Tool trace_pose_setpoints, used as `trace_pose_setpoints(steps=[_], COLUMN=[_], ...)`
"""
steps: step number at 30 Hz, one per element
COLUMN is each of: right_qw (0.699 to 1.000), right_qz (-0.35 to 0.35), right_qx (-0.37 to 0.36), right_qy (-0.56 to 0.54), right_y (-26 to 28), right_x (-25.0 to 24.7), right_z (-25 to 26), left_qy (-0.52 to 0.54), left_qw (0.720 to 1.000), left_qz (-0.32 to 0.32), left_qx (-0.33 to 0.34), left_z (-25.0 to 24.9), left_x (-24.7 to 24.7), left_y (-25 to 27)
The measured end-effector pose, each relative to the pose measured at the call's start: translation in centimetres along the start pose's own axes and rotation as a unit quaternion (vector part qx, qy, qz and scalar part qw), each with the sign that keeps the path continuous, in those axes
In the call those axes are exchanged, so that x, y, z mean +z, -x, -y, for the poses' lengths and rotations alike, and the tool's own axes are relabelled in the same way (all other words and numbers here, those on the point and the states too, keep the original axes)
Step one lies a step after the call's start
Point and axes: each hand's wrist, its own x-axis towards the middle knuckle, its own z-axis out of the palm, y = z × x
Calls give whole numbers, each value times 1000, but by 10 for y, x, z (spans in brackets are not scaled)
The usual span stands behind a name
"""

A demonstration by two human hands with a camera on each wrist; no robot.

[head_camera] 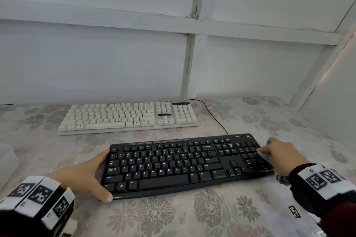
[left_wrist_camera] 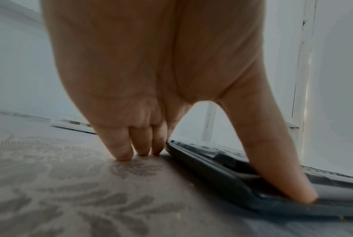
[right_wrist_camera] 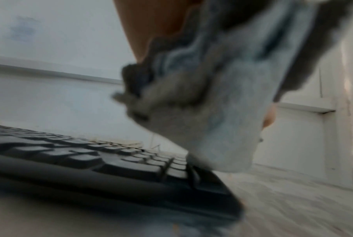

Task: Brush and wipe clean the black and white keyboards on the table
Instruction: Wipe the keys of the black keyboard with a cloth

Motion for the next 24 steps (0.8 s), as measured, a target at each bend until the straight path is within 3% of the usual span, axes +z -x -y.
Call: trace_pose_setpoints(steps=[3, 5, 7, 12, 24], right_qw=[999, 998, 995, 989, 999], right_qz=[38, 17, -12, 6, 8], right_qx=[9, -5, -46, -128, -20], right_qy=[-31, -56, -89, -75, -48], right_y=[4, 11, 17, 22, 11], right_x=[-14, -27, -34, -11, -11], right_z=[-10, -7, 7, 43, 2], left_qy=[-5, -5, -11, 1, 0], left_qw=[1000, 1000, 1000, 1000, 1000], left_qz=[2, 4, 4, 3, -3], left_qx=[-3, -6, -7, 1, -10], left_z=[0, -1, -2, -3, -5], left_x=[0, 0, 1, 1, 3], left_y=[-1, -1, 0, 2, 4])
